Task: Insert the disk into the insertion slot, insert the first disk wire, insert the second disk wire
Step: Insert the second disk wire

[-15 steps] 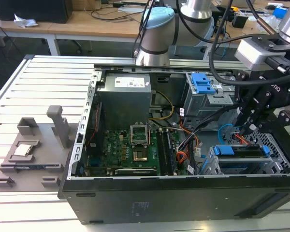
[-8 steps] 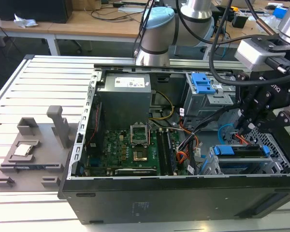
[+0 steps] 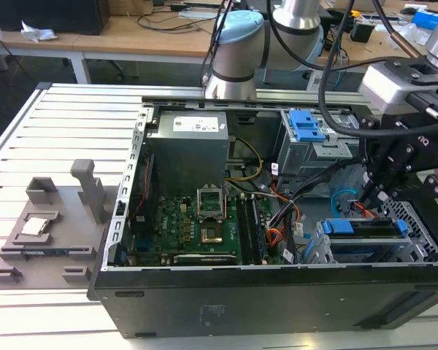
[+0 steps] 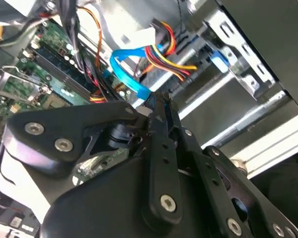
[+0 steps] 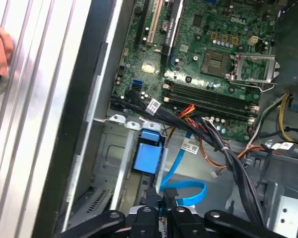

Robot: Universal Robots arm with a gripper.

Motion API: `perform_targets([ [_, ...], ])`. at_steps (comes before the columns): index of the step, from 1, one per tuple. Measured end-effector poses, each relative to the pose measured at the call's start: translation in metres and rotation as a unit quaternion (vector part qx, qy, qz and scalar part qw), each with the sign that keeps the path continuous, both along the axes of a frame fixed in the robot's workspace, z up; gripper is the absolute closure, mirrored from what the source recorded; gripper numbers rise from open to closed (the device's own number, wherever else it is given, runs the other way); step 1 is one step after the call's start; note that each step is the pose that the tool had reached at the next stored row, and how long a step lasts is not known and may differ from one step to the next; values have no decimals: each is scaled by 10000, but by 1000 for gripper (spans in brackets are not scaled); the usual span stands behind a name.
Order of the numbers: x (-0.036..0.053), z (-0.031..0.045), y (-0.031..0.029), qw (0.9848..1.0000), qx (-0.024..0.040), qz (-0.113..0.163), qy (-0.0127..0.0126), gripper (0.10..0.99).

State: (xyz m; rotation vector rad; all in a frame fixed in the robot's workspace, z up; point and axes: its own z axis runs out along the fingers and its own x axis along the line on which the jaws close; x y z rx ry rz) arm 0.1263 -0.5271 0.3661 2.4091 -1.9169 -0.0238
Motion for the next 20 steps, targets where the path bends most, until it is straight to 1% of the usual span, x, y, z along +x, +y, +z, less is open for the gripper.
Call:
perform_targets([
  [1, 0, -14, -62, 10000, 0, -13, 0, 922],
  [3, 0, -31, -65, 9999, 0, -147, 0, 922],
  [4, 0, -47, -65, 9995, 0, -309, 0, 922],
  [7, 0, -89, -65, 9981, 0, -624, 0, 922],
  [9, 5, -124, -64, 9967, 0, -817, 0, 922],
  [10, 14, -135, -64, 9963, 0, -859, 0, 922],
  [12, 60, -157, -64, 9961, -1, -881, 1, 922],
  [14, 64, -187, -62, 9961, -2, -881, 2, 922],
  [20, 88, -226, -21, 9961, -2, -882, 3, 922],
])
